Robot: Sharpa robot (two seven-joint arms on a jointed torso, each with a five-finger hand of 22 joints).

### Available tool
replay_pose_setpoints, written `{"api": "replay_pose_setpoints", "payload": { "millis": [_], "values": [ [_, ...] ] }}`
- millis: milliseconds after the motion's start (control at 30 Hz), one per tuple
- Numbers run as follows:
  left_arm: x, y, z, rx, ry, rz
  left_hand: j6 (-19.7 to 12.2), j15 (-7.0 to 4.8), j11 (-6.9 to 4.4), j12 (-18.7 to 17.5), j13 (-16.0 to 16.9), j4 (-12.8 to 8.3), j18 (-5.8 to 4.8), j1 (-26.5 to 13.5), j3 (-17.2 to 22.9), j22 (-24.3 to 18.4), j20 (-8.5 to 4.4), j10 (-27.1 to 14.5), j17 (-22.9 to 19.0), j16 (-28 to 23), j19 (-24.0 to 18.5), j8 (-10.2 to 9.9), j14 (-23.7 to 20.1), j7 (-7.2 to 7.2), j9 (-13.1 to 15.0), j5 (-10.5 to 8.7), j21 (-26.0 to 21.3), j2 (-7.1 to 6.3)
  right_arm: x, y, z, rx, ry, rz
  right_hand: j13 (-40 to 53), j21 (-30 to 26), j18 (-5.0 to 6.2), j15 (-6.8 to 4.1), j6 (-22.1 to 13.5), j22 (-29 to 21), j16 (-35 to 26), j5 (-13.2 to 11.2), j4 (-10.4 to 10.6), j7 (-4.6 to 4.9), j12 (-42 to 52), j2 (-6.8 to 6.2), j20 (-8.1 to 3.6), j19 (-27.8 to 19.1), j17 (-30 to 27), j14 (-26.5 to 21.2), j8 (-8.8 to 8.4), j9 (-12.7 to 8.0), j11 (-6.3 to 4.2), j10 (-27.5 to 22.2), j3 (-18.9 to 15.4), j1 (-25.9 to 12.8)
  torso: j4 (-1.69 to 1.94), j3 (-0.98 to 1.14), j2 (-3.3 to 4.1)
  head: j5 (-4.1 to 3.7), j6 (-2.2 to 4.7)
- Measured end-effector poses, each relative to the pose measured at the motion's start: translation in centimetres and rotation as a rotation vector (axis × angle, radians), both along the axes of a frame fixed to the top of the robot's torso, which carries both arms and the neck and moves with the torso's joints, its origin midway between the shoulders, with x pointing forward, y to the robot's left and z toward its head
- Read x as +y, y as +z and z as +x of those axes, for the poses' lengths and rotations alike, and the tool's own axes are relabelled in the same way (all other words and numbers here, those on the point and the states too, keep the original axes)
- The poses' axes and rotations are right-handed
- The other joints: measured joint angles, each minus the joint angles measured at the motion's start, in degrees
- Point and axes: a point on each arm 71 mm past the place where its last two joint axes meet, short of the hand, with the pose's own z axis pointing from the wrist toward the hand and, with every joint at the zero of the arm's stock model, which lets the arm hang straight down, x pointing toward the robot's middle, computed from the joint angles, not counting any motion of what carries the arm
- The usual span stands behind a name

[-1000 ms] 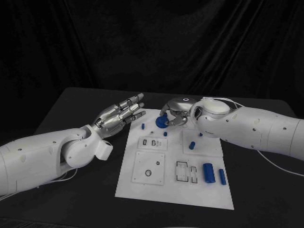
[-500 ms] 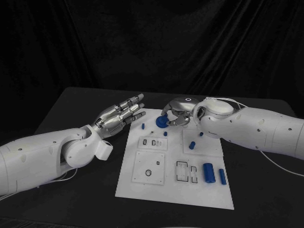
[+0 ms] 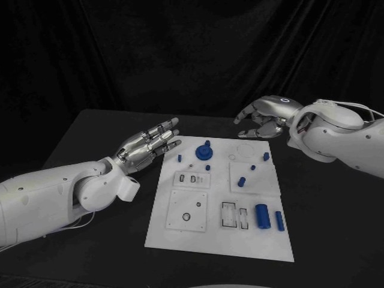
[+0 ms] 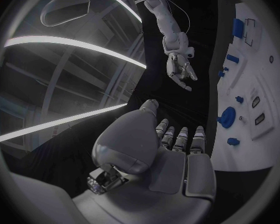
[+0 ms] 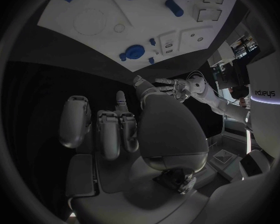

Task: Assemble the parts on the task board

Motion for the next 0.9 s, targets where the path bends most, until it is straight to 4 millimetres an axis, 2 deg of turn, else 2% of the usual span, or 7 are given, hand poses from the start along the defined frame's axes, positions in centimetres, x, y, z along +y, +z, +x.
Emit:
{"api": "replay_pose_setpoints", "payload": {
  "millis": [167,300,467,600,733,900],
  "values": [
    [-0.4,0.0,0.0,0.0,-0.006,-0.002,0.0,0.0,0.0,0.0,0.0,0.0,0.01,0.0,0.0,0.0,0.22,0.0,0.0,0.0,0.22,0.0,0.0,0.0,0.0,0.0,0.0,0.0,-2.8,-1.4,-1.5,0.026,-0.048,0.019,0.0,0.6,0.0,0.0,0.51,0.0,0.0,-1.31,0.55,0.51,0.0,0.0,-0.06,0.44,0.0,0.0,0.0,-0.51,0.0,0.0,-0.54,0.0,-0.01,-0.01,-0.02,-0.68,0.1],
    [-0.4,0.0,0.0,0.0,-0.006,-0.002,0.0,0.0,0.0,0.0,0.0,0.0,0.01,0.0,0.0,0.0,0.22,0.0,0.01,0.0,0.22,0.0,0.0,0.0,0.0,0.0,0.0,0.0,-4.8,-3.4,-2.5,0.053,-0.09,0.023,0.0,0.83,0.0,0.0,2.66,0.0,0.0,2.77,0.39,0.62,0.0,0.08,-0.06,0.44,0.0,0.0,0.0,-1.02,0.0,0.0,-0.35,1.69,0.02,-0.03,0.03,-1.05,0.29],
    [-0.4,-0.2,0.0,0.002,-0.006,-0.002,0.0,0.0,0.0,0.0,0.01,0.0,0.01,0.0,0.0,0.0,0.21,0.0,0.01,0.0,0.22,0.0,0.0,0.0,0.0,0.0,0.0,0.0,-6.4,-5.0,-3.2,0.057,-0.123,0.03,0.0,0.83,-0.01,0.0,2.66,-0.01,0.0,3.0,0.39,0.62,0.0,-0.29,-0.06,0.44,-0.01,0.0,-0.29,-1.41,0.0,0.0,-0.35,2.15,-0.17,-0.1,-0.02,-1.07,0.41],
    [-0.4,-0.2,0.0,0.003,-0.006,-0.002,0.0,0.0,0.0,0.0,0.01,0.0,0.01,0.0,0.0,0.0,0.21,0.0,0.01,0.0,0.22,0.0,0.0,0.0,0.0,0.0,0.0,0.0,-7.4,-5.8,-3.4,0.048,-0.148,0.033,0.0,0.55,0.0,0.0,2.35,-0.01,-0.02,0.76,1.15,0.94,0.0,-0.58,-0.06,0.44,-0.01,0.0,-0.95,-2.05,0.0,0.0,-1.1,2.45,-0.36,-0.2,-0.1,-0.76,0.47],
    [-0.3,-0.3,-0.1,0.006,-0.005,-0.002,0.0,0.0,0.0,0.0,0.01,0.0,0.0,0.0,0.0,-0.03,0.21,0.0,0.0,0.0,0.22,0.0,0.0,0.0,0.0,0.0,0.0,0.0,-8.2,-6.5,-3.3,0.044,-0.172,0.03,0.0,-0.09,0.0,0.0,1.4,-0.01,-0.58,-0.61,2.03,1.28,0.0,-0.83,-0.06,0.44,-0.01,0.0,-1.92,-2.66,0.0,0.0,-1.77,2.69,-0.51,-0.21,-0.16,-0.75,0.48],
    [-0.3,-0.4,-0.1,0.007,-0.005,-0.002,0.0,0.0,0.0,0.0,0.01,0.0,0.0,0.0,0.0,-0.05,0.21,0.0,-0.03,0.0,0.22,0.0,0.0,0.0,0.0,0.0,0.0,0.0,-9.0,-7.1,-3.3,0.044,-0.196,0.024,0.0,-0.44,0.0,0.0,0.68,0.0,-0.89,-1.04,2.55,1.54,0.0,-1.27,0.16,0.22,-0.01,0.0,-2.39,-3.07,0.38,-0.07,-2.0,3.13,-0.7,-0.23,-0.24,-0.71,0.35]
  ]
}}
